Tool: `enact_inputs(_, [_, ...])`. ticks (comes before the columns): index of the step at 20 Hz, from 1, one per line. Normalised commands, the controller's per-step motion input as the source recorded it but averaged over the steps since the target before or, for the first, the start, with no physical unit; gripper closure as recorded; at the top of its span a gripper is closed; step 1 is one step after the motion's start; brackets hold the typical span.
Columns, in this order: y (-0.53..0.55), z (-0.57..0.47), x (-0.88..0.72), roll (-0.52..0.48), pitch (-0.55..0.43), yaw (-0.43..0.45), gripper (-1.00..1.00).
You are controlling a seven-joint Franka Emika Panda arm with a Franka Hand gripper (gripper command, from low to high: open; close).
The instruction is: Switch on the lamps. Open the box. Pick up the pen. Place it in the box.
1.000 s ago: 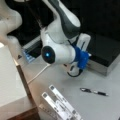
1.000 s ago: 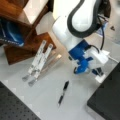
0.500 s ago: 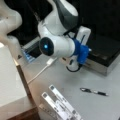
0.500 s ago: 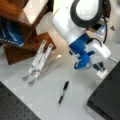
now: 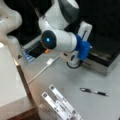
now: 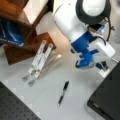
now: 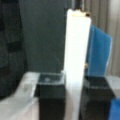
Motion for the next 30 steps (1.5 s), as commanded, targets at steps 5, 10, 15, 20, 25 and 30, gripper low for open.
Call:
enact_inputs(5, [0.35, 0.56, 0.18, -0.204, 0.047, 0.230, 1.00])
enact_inputs(10, [0.28, 0.45, 0.16, -0.177, 0.072, 0.250, 1.00])
enact_inputs(15, [0.17, 0.35, 0.10, -0.095, 0.100, 0.274, 1.00])
enact_inputs(20, [0.16, 0.27, 0.07, -0.049, 0.098, 0.247, 1.00])
enact_inputs(25, [0.27, 0.26, 0.02, -0.003, 0.089, 0.196, 1.00])
enact_inputs(30, [0.29, 0.15, 0.03, 0.018, 0.088, 0.124, 1.00])
